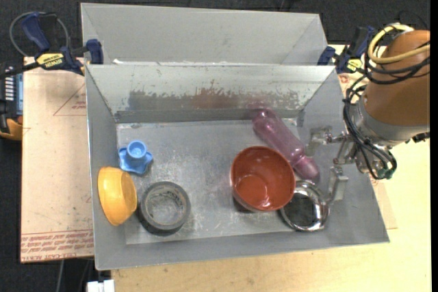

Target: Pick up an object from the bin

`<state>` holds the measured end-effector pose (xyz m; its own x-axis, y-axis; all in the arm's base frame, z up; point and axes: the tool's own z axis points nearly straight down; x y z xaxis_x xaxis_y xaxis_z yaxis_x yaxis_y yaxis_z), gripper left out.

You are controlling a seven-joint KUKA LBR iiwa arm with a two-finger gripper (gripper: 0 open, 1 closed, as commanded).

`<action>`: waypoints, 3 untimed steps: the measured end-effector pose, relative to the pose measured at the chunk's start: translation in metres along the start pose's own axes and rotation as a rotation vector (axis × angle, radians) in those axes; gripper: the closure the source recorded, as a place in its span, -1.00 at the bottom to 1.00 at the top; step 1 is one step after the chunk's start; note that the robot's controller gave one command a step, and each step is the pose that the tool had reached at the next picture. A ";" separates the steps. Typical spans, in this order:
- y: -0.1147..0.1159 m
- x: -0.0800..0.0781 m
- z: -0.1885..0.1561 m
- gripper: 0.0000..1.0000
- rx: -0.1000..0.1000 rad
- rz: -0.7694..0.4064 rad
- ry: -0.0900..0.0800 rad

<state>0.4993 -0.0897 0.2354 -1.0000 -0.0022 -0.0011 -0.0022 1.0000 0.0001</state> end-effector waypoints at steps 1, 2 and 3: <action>0.000 0.000 0.000 -1.00 0.000 0.000 0.000; 0.019 -0.028 0.069 -1.00 0.000 -0.183 -0.004; 0.032 -0.013 0.121 -1.00 -0.001 -0.303 -0.001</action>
Offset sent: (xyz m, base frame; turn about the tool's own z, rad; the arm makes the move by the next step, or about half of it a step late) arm 0.0390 0.0276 -0.0998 -0.2646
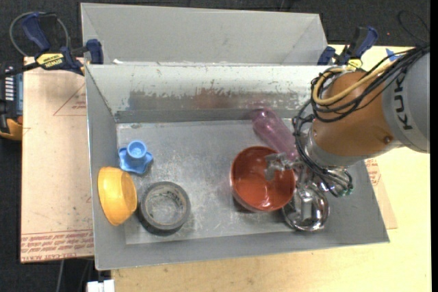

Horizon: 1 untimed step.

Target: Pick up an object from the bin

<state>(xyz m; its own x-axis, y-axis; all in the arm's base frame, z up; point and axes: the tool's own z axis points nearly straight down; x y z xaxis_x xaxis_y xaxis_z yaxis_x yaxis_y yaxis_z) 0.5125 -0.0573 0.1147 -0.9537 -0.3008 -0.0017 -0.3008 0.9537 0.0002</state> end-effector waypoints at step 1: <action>-0.003 -0.003 0.002 -1.00 0.002 -0.012 -0.005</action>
Offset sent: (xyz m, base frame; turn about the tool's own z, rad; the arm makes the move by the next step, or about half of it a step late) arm -0.0238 0.0058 -0.0447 -0.1353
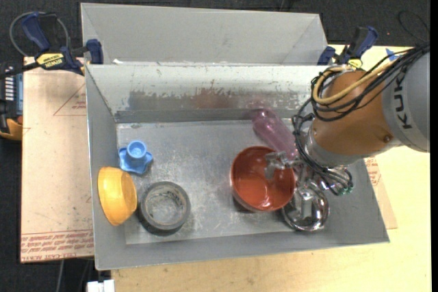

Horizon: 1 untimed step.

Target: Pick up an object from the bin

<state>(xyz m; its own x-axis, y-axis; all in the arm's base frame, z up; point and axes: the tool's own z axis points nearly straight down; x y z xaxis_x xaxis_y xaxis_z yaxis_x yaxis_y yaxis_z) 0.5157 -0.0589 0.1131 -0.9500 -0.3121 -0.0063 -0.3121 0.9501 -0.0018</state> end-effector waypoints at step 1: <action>0.017 0.022 0.041 1.00 -0.002 -0.125 -0.004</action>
Offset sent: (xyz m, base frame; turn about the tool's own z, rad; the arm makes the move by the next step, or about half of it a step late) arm 0.0000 0.0000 0.0000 0.0000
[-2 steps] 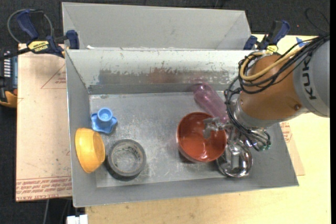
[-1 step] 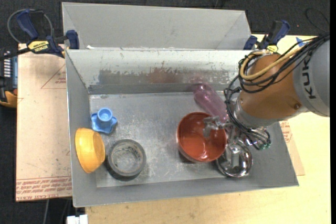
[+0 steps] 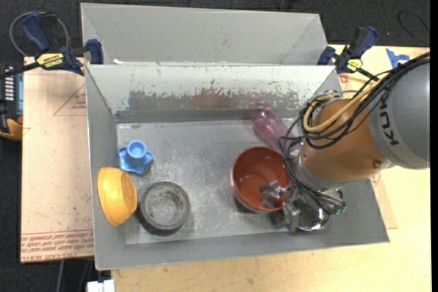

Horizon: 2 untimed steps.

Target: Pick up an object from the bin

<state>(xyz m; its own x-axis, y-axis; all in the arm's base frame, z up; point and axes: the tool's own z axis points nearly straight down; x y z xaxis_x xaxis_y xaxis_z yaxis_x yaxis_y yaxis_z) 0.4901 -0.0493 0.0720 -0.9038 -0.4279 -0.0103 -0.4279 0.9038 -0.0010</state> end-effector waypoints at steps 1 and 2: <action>0.000 0.000 0.000 1.00 0.000 -0.001 0.000; 0.002 0.004 -0.002 1.00 0.003 0.005 -0.015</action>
Offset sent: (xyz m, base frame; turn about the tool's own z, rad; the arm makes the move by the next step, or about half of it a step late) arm -0.0085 -0.0023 -0.0011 0.0066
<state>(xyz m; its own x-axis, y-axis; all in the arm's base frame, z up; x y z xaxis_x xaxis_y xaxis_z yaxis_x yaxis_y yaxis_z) 0.4857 -0.0488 0.0737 -0.9057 -0.4232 -0.0257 -0.4232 0.9060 -0.0040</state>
